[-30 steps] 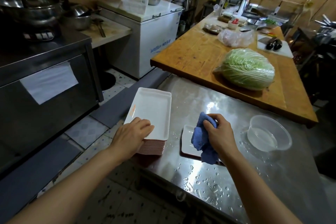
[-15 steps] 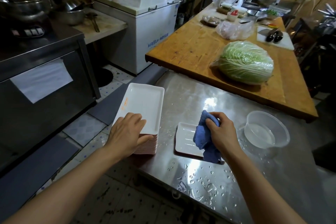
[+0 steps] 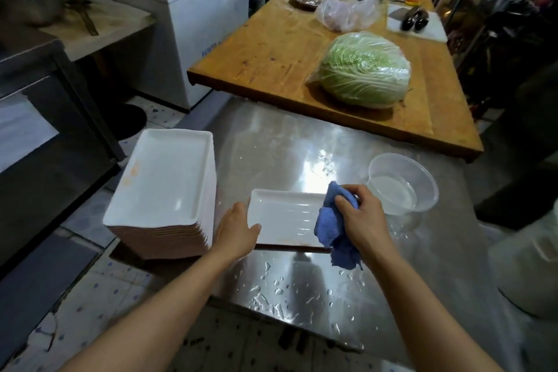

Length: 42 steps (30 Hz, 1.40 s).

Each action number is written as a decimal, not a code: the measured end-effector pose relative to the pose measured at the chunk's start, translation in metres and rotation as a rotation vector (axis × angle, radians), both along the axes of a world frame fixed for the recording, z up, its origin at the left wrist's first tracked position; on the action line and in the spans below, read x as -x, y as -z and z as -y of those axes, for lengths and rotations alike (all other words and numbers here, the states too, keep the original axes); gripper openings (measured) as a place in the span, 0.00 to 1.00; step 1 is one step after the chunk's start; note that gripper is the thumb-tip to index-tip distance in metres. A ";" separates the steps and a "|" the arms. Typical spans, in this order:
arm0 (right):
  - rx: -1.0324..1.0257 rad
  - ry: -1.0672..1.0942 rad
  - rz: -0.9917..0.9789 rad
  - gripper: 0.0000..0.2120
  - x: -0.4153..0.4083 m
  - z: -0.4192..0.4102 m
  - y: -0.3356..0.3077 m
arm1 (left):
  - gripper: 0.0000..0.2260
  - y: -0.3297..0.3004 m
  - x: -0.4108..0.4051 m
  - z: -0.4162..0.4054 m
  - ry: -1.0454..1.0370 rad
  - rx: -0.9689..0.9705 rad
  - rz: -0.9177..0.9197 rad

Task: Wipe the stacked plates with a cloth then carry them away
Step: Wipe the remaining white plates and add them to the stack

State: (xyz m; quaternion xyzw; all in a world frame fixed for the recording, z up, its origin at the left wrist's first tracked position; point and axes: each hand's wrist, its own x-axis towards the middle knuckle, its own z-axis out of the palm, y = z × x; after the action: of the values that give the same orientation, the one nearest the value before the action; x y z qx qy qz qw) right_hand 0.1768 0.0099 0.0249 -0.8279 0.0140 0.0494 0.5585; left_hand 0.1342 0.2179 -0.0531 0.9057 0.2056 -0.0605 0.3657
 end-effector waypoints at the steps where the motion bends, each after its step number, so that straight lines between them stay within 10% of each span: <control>1: -0.001 0.006 -0.010 0.06 -0.001 0.005 0.003 | 0.25 0.010 -0.004 0.000 -0.037 0.005 -0.037; 18: 0.037 0.129 -0.076 0.07 -0.020 0.075 0.029 | 0.10 0.052 -0.033 0.014 -0.393 0.319 -0.122; 31: -0.048 0.204 0.005 0.08 -0.050 0.114 0.005 | 0.13 -0.050 -0.097 0.055 -0.394 0.655 0.179; 42: -0.096 0.295 0.059 0.07 -0.066 0.164 -0.011 | 0.11 -0.121 -0.150 0.145 -0.098 0.139 0.334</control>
State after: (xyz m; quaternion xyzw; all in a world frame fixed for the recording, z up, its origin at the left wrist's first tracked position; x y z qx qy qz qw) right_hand 0.2431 -0.1539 0.0357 -0.7902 0.1167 -0.0570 0.5989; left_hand 0.2837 0.0727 0.0678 0.8647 0.1812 0.0945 0.4588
